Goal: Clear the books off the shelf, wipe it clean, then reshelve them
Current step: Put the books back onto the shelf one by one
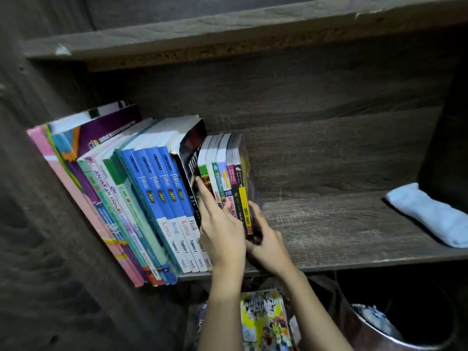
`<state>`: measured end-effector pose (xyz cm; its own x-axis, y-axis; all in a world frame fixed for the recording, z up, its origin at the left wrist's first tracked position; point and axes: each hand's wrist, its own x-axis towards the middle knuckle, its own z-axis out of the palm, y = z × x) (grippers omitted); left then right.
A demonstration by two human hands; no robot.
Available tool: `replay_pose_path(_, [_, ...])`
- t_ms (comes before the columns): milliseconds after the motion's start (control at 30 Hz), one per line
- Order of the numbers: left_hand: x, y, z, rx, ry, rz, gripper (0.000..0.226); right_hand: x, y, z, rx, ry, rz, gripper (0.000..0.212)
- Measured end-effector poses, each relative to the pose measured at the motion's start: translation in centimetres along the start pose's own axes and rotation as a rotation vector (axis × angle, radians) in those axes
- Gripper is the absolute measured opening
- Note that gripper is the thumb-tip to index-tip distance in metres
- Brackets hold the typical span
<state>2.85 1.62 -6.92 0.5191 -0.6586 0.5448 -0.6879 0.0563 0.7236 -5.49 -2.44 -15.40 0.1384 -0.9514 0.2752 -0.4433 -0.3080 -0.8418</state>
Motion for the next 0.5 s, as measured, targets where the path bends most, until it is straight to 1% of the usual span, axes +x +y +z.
replay_pose_path(200, [0.1,-0.6,0.7,-0.038,0.021,0.042,0.075,0.0,0.1,0.4,-0.061,0.017,-0.001,0.092])
replay_pose_path(267, [-0.1,-1.2,1.0,-0.089,0.054,0.127,0.074,0.0,0.3,0.4,-0.064,0.011,-0.021,0.094])
replay_pose_path(333, [-0.5,-2.2,1.6,-0.089,0.077,0.229,0.073,0.0,0.4,0.2,-0.043,0.015,-0.035,0.095])
replay_pose_path(400, [-1.1,-3.5,2.3,-0.050,0.051,0.317,0.083,0.1,0.5,0.0,-0.026,0.025,-0.027,0.093])
replay_pose_path(500, [-1.4,-4.7,3.1,0.030,0.010,0.345,0.098,0.3,0.7,-0.1,-0.026,0.010,-0.015,0.088])
